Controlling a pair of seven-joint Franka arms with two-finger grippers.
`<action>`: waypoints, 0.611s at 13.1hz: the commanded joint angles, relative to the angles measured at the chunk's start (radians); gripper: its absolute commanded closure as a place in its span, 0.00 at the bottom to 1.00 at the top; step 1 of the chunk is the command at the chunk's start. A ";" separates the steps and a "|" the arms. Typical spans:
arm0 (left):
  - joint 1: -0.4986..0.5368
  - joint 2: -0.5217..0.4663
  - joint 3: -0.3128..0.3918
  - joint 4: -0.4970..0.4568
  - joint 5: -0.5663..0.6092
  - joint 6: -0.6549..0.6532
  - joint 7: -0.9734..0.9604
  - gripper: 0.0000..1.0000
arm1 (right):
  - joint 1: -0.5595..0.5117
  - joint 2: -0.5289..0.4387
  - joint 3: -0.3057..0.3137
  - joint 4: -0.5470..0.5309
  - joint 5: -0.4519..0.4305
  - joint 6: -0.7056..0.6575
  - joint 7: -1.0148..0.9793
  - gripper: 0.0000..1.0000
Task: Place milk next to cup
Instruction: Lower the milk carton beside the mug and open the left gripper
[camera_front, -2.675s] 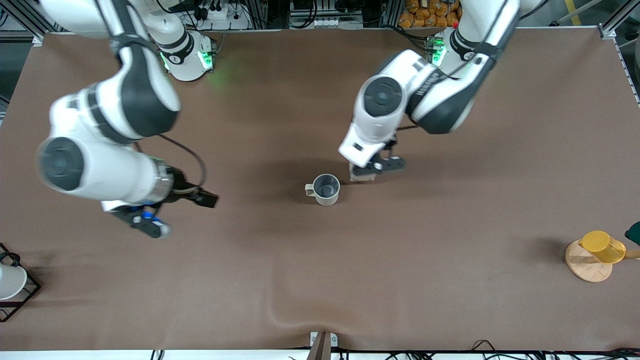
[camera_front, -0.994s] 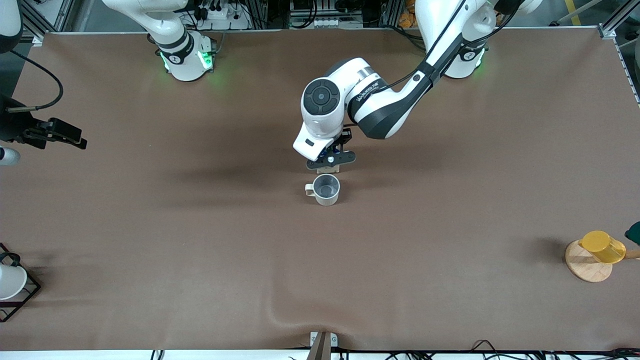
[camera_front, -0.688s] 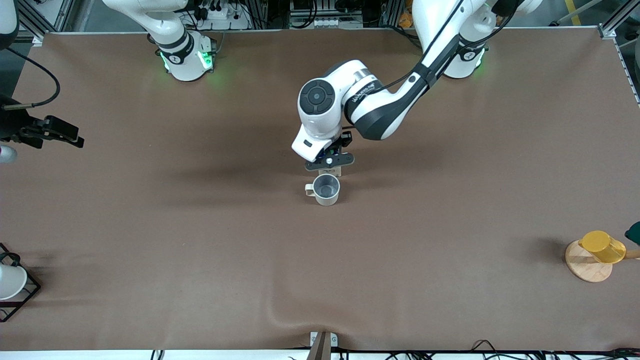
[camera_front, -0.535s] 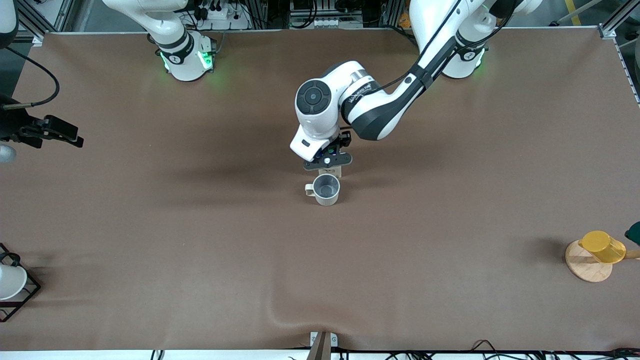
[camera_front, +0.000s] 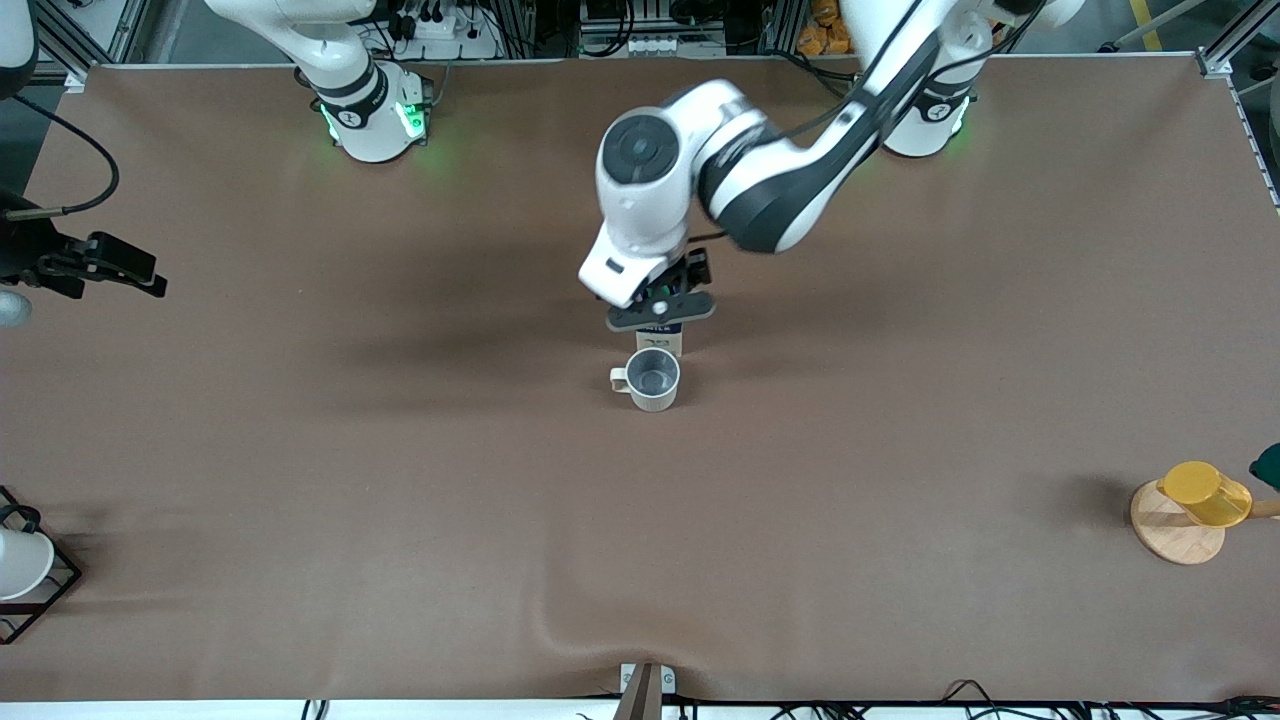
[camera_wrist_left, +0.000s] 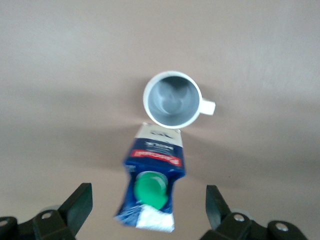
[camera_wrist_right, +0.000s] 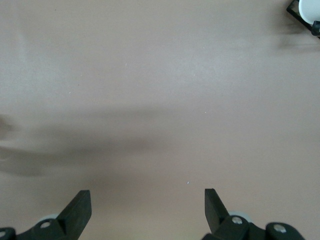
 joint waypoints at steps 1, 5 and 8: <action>0.100 -0.167 0.001 -0.033 0.012 -0.096 0.042 0.00 | -0.014 -0.015 0.018 -0.007 -0.008 0.002 -0.006 0.00; 0.342 -0.318 -0.006 -0.036 -0.028 -0.182 0.243 0.00 | -0.011 -0.015 0.020 -0.007 -0.008 0.002 -0.006 0.00; 0.527 -0.362 -0.007 -0.037 -0.037 -0.210 0.485 0.00 | -0.011 -0.013 0.020 -0.009 -0.008 0.001 -0.006 0.00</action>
